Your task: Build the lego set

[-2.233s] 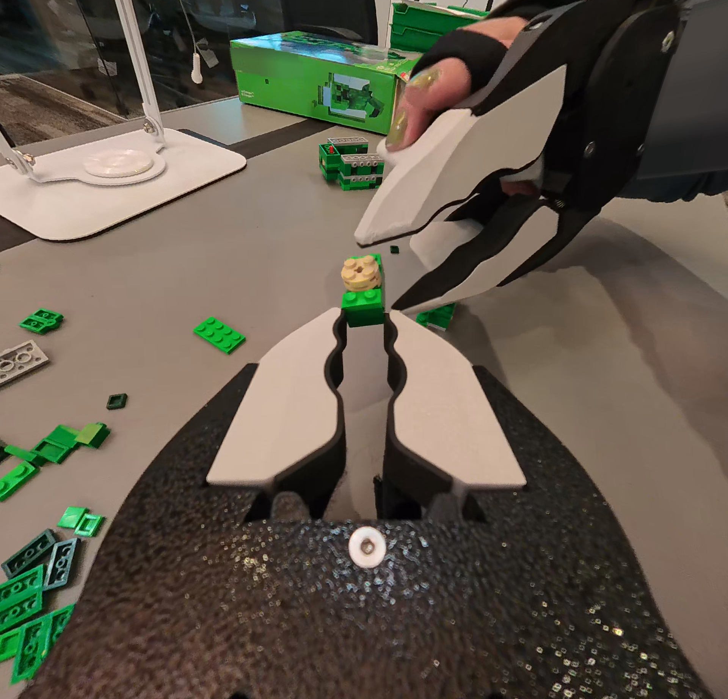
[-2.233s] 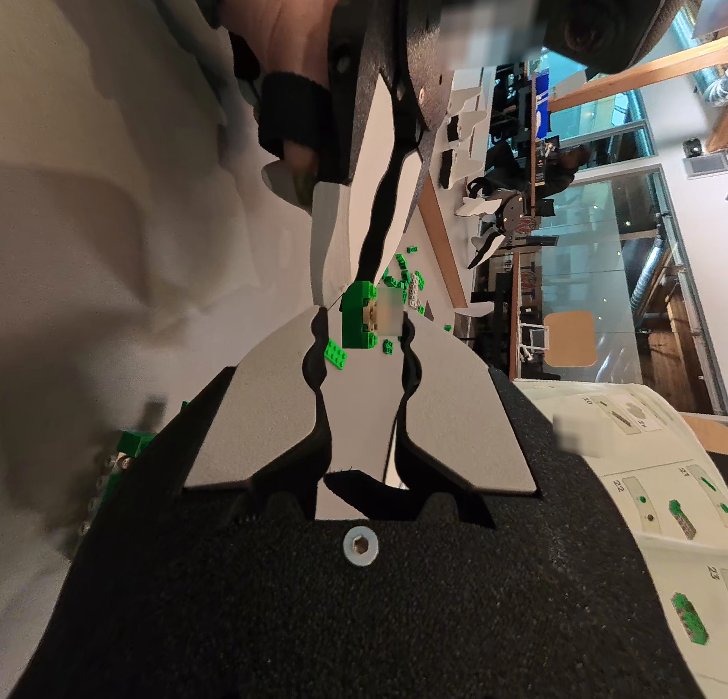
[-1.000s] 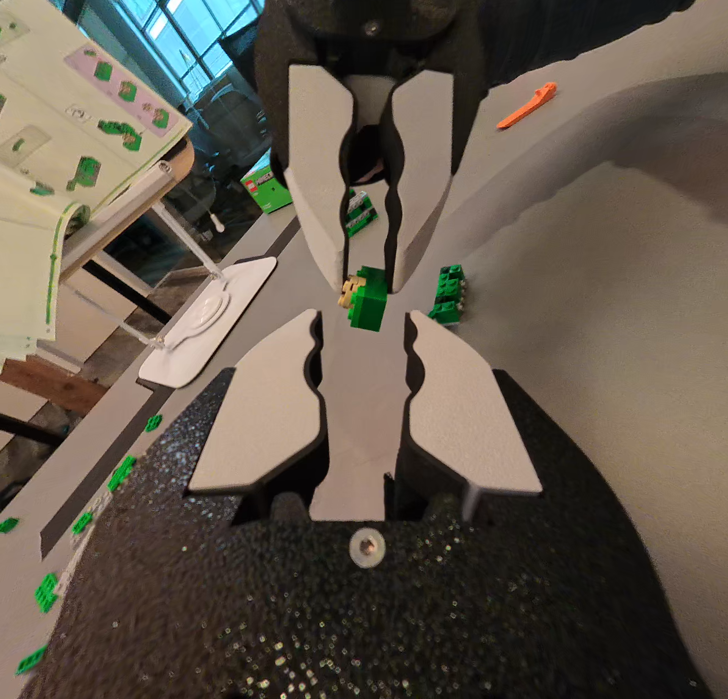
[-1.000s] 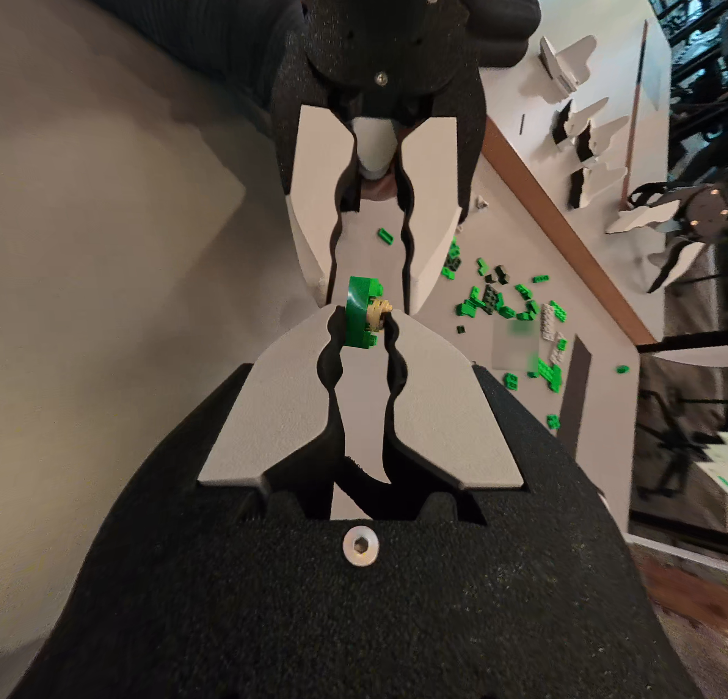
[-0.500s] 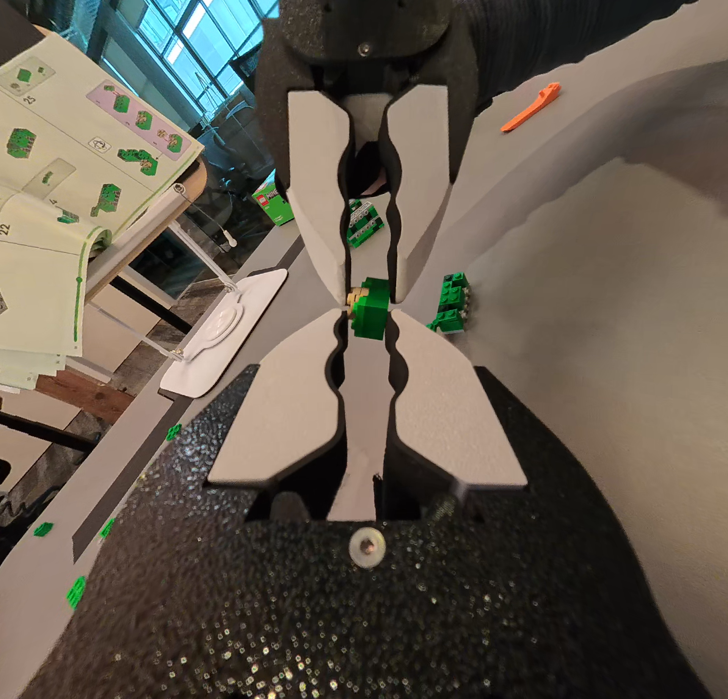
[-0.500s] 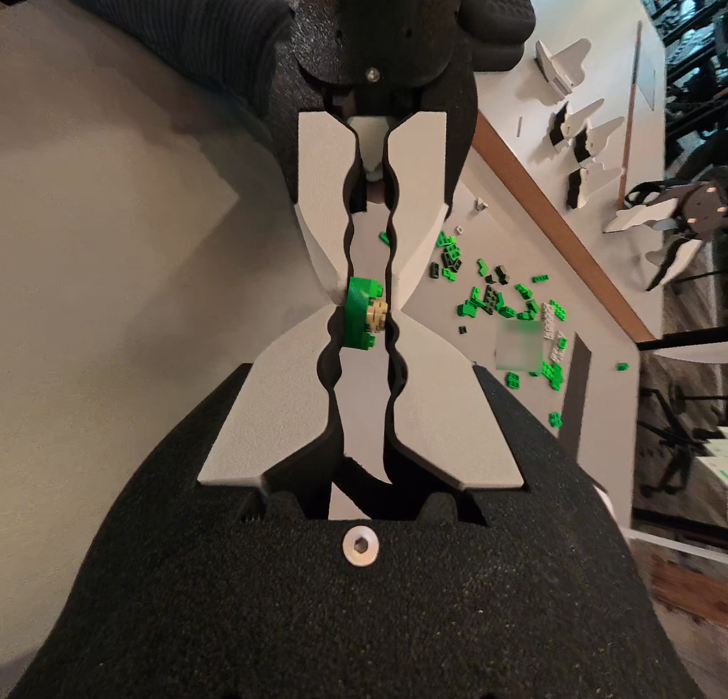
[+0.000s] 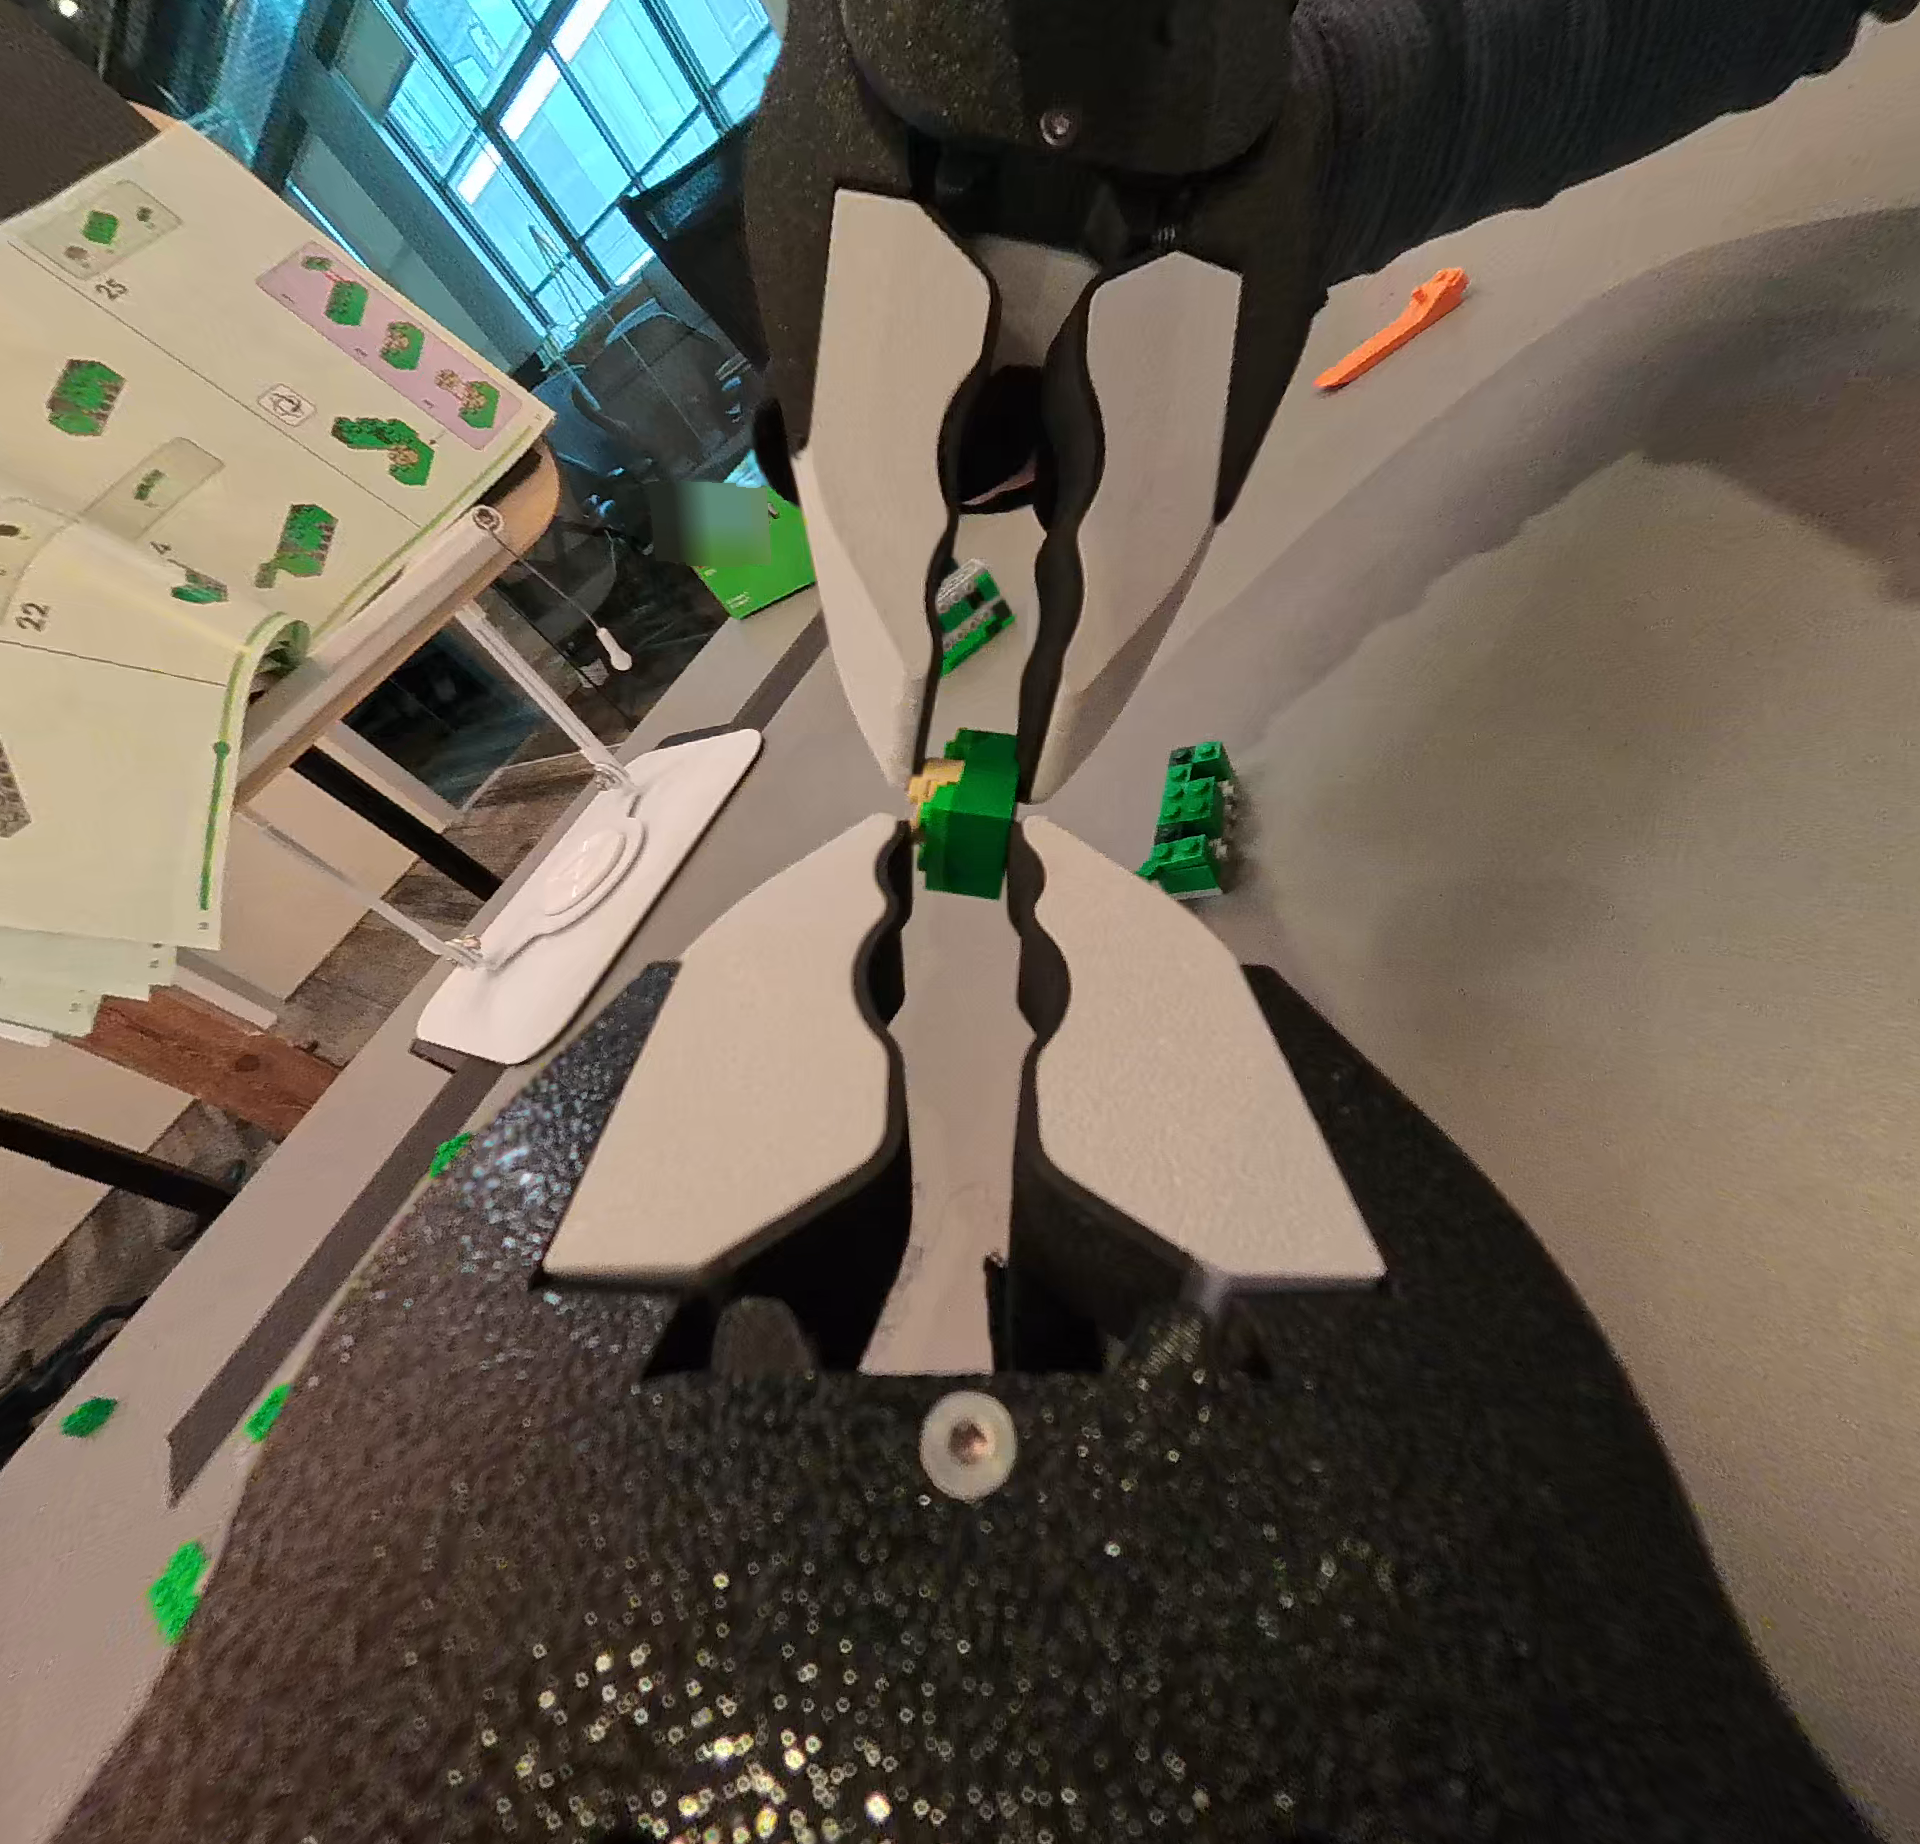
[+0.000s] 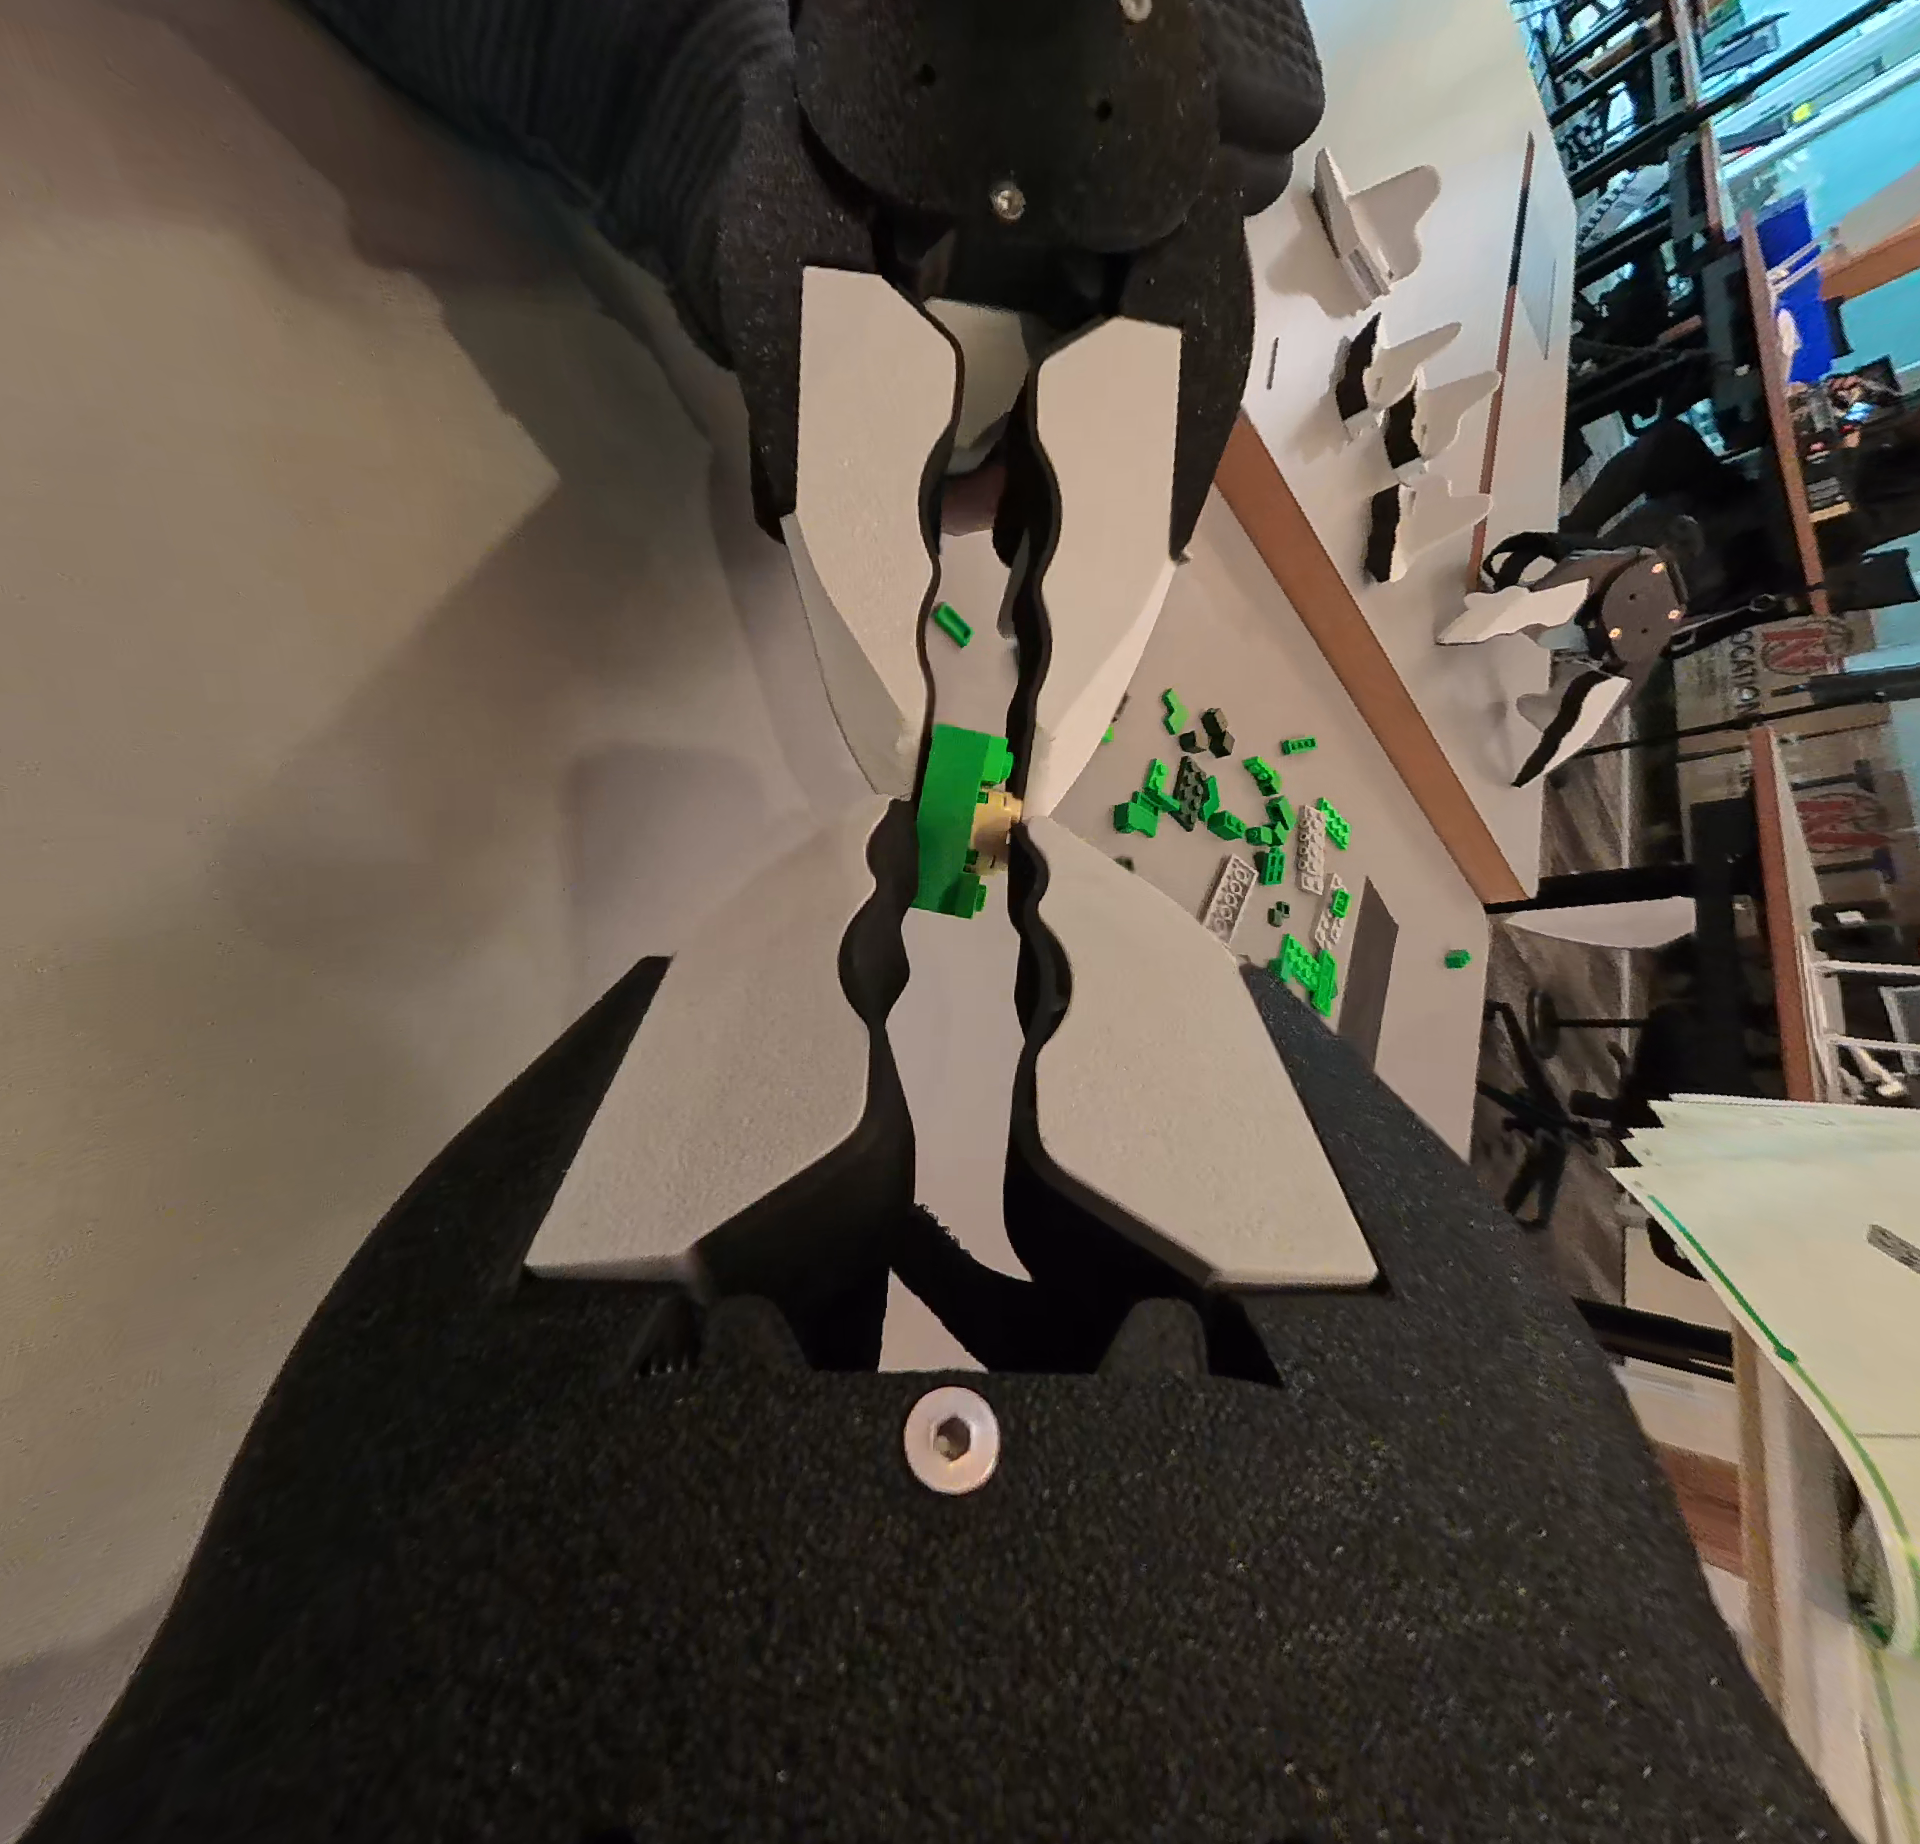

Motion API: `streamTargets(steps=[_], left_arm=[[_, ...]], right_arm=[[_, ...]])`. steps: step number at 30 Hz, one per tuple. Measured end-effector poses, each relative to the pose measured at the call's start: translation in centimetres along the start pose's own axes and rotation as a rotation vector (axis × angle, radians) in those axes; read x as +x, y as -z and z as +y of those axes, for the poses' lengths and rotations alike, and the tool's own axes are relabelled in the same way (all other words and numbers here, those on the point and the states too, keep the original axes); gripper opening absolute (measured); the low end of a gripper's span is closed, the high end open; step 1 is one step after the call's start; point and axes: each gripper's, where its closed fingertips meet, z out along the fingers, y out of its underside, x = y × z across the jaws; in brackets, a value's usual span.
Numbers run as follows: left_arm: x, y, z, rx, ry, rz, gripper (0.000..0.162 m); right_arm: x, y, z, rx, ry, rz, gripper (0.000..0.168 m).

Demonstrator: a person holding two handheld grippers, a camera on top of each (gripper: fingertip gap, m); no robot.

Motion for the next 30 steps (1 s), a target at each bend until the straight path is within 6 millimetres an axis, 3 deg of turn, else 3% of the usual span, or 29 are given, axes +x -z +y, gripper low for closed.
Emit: streamTargets(steps=[1, 4, 6, 13, 23, 30], left_arm=[[0.1, -0.1, 0.0, 0.006, 0.032, 0.015, 0.017], [-0.4, -0.1, 0.0, 0.043, 0.206, 0.039, 0.021], [-1.2, 0.1, 0.3, 0.062, 0.334, 0.044, 0.038], [-1.1, 0.2, -0.1, 0.142, 0.648, 0.199, 0.039], [-1.3, -0.1, 0.7, 0.109, 0.695, 0.181, 0.037], [-1.4, -0.1, 0.6, 0.113, 0.643, 0.156, 0.016]], right_arm=[[-0.1, 0.0, 0.1, -0.001, -0.004, -0.006, 0.017], [0.6, 0.2, 0.2, 0.010, 0.015, 0.051, 0.017], [0.9, 0.3, 0.5, -0.016, 0.083, 0.100, 0.018], [1.4, 0.3, 1.0, -0.110, 0.294, 0.199, 0.017], [1.8, -0.1, 1.2, -0.237, 0.561, 0.319, 0.018], [2.0, -0.4, 1.0, -0.241, 0.576, 0.344, 0.018]])
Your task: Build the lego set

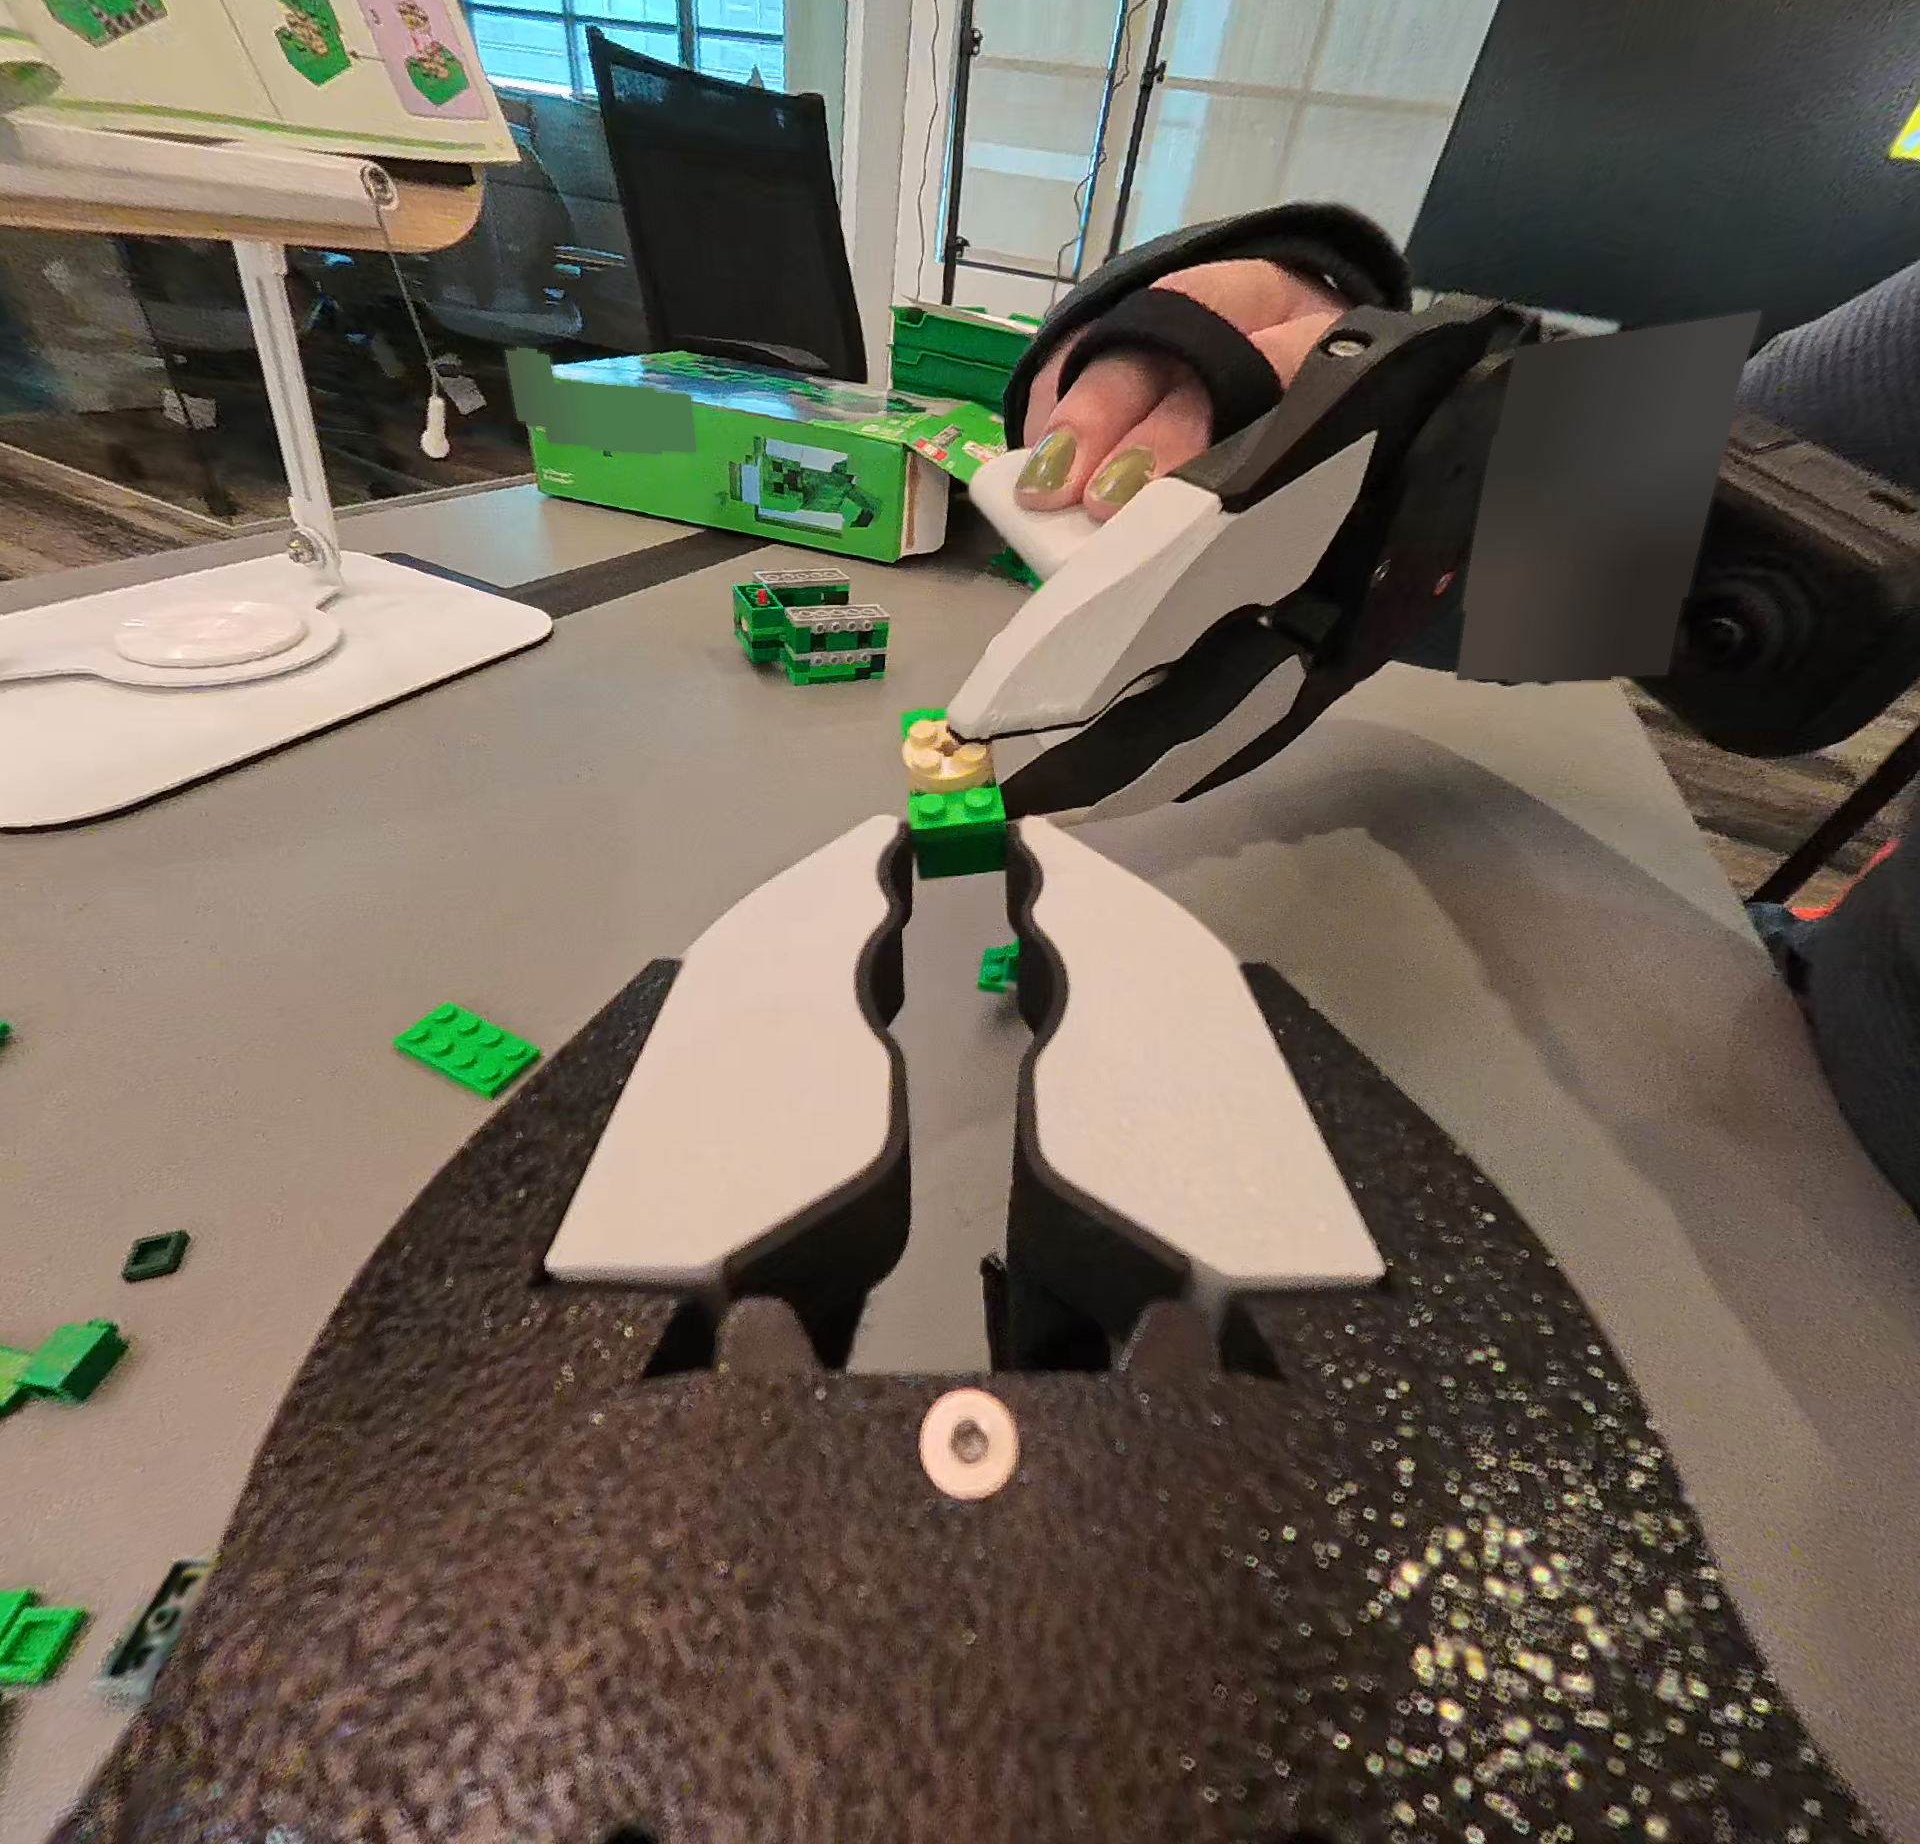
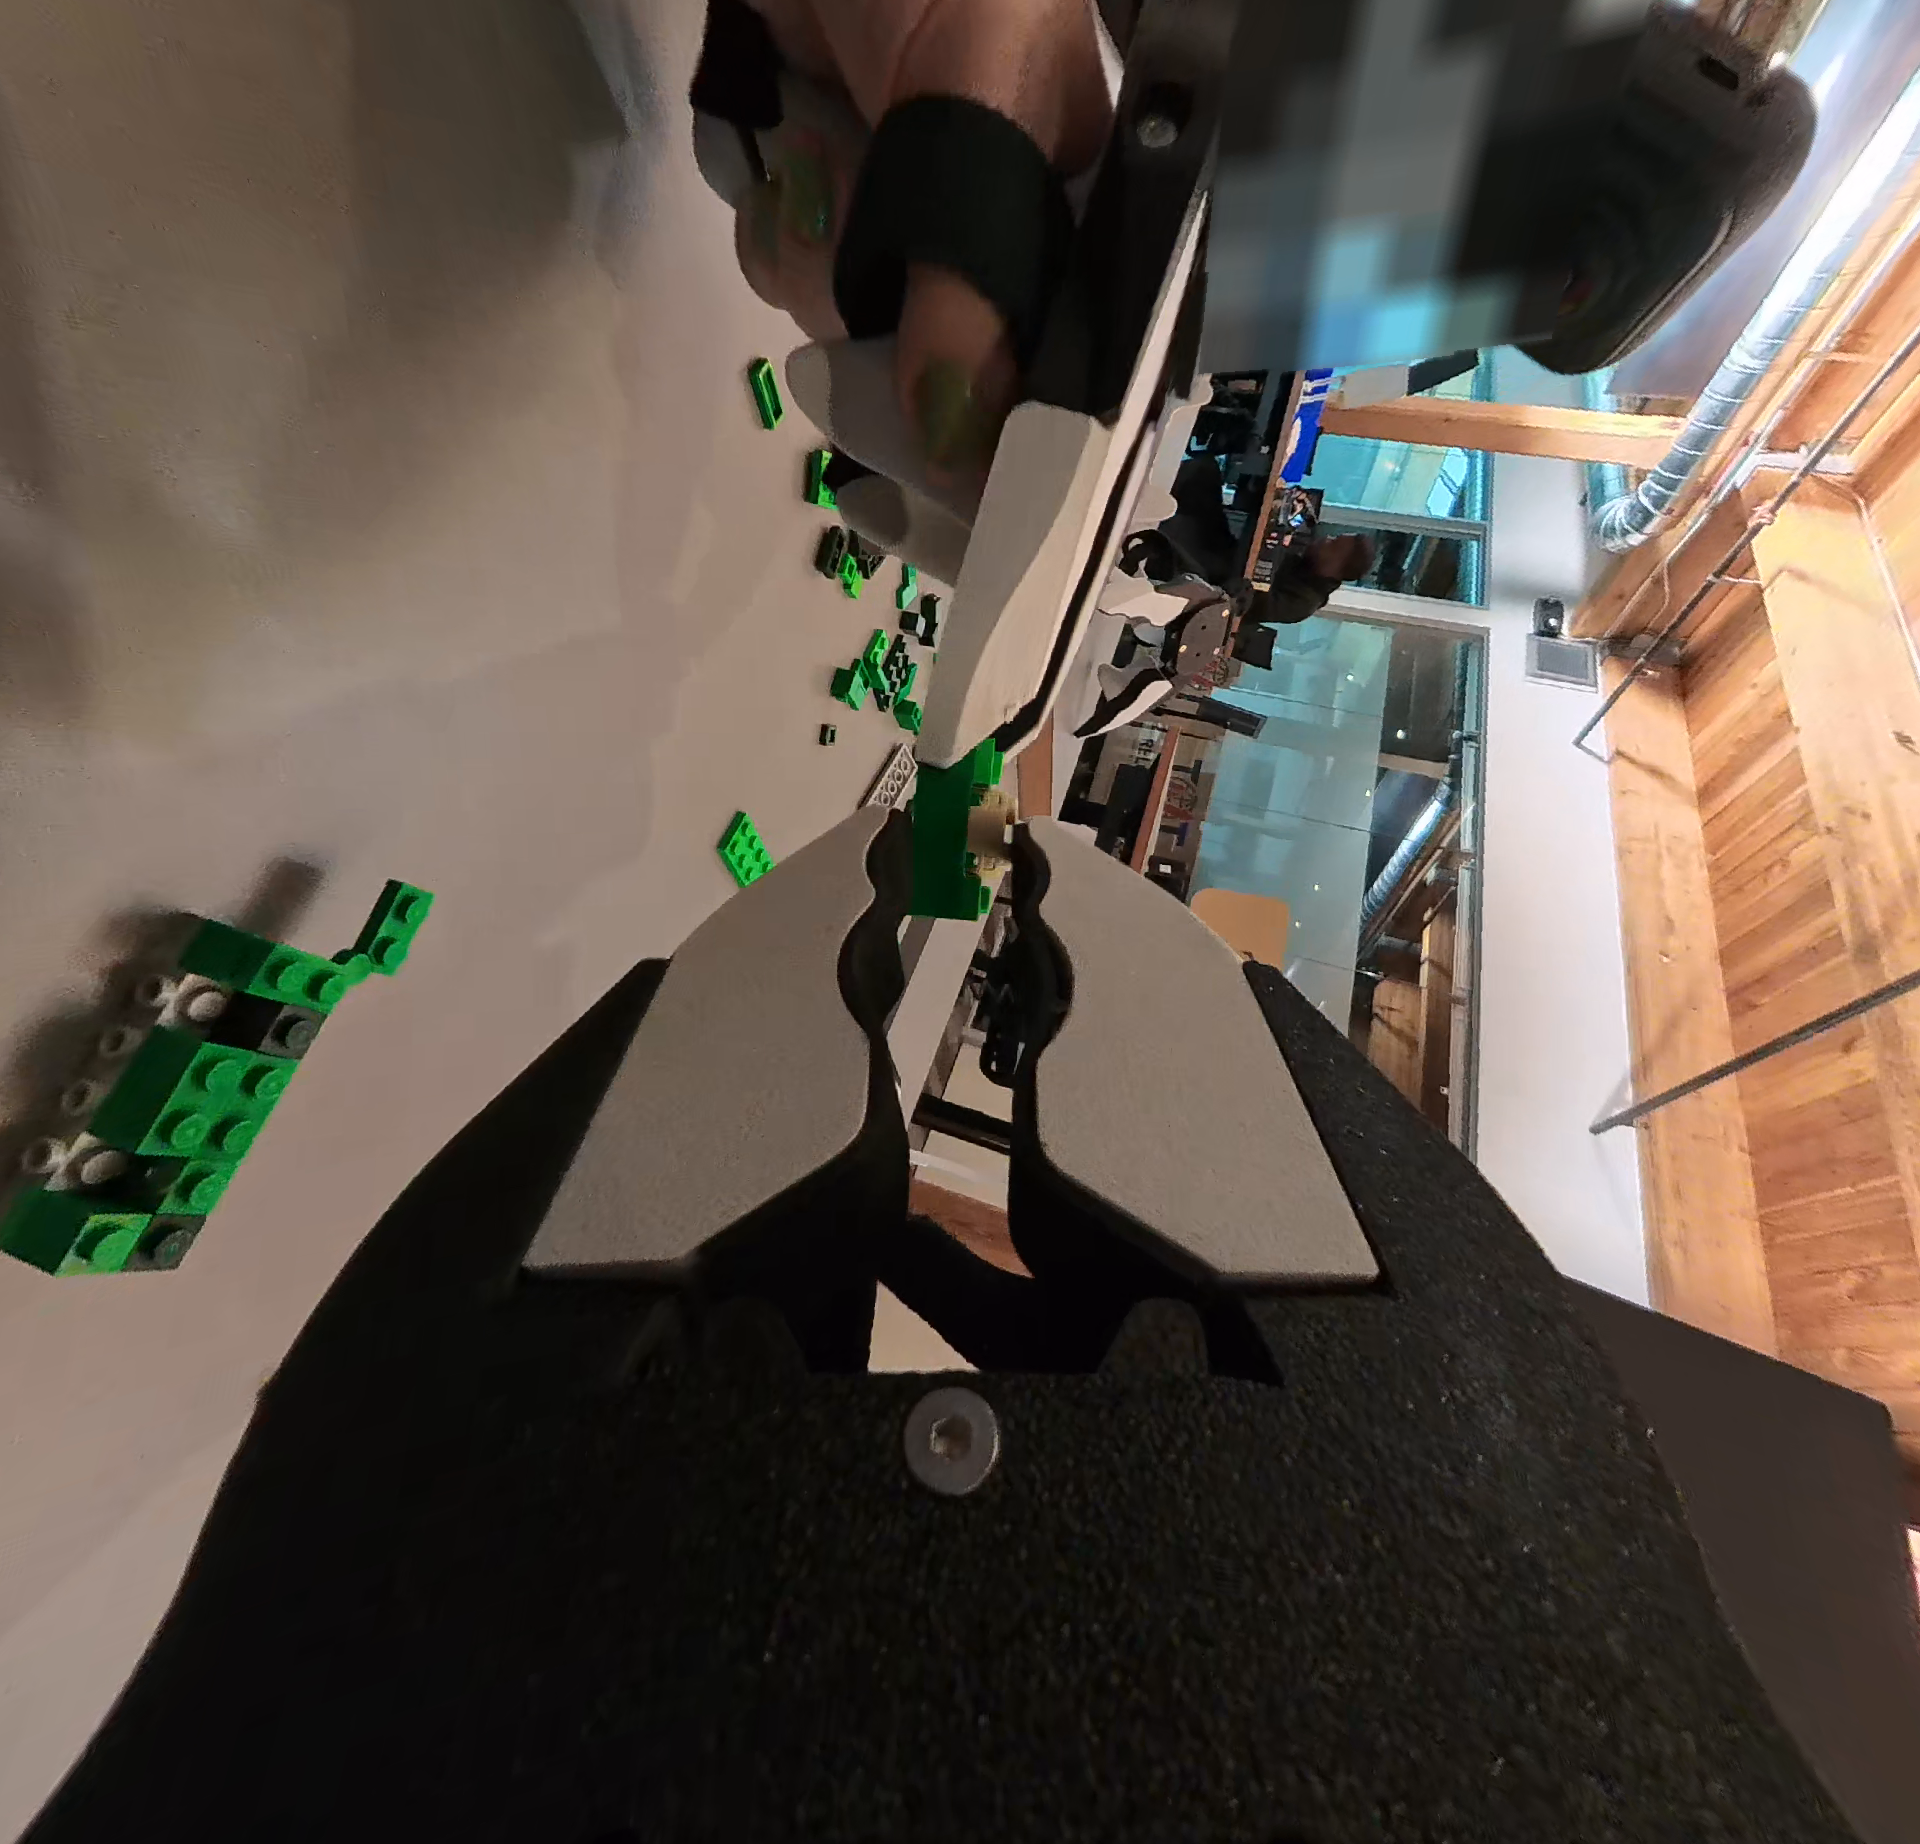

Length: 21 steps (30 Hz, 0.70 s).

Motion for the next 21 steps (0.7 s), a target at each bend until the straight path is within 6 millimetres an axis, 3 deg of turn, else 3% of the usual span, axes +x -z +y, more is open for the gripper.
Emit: streamTargets(steps=[3, 5, 6, 10, 15, 18, 21], left_arm=[[0.3, 0.3, -0.5, 0.022, -0.015, 0.016, 0.016], [-0.2, 0.4, -0.5, 0.021, -0.025, -0.016, 0.016], [-0.5, 0.5, -0.3, 0.013, -0.031, -0.033, 0.016], [-2.0, 0.8, 0.2, -0.011, -0.032, -0.123, 0.016], [-3.6, 0.4, 3.2, -0.195, -0.069, -0.225, 0.016], [-3.7, 0.0, 4.9, -0.309, -0.124, -0.246, 0.016], [-3.7, -0.2, 5.5, -0.355, -0.223, -0.263, 0.016]], right_arm=[[0.6, 0.3, -0.4, 0.065, -0.102, 0.064, 0.018], [1.5, 0.9, 0.4, 0.095, -0.274, 0.097, 0.033], [2.0, 1.3, 1.2, 0.097, -0.383, 0.111, 0.042], [2.5, 2.7, 6.3, 0.071, -0.834, 0.190, 0.048], [-1.2, 3.9, 13.1, 0.003, -1.298, 0.343, 0.046], [-3.2, 4.9, 16.0, -0.054, -1.402, 0.467, 0.043], [-3.0, 5.3, 16.9, -0.071, -1.412, 0.491, 0.040]])
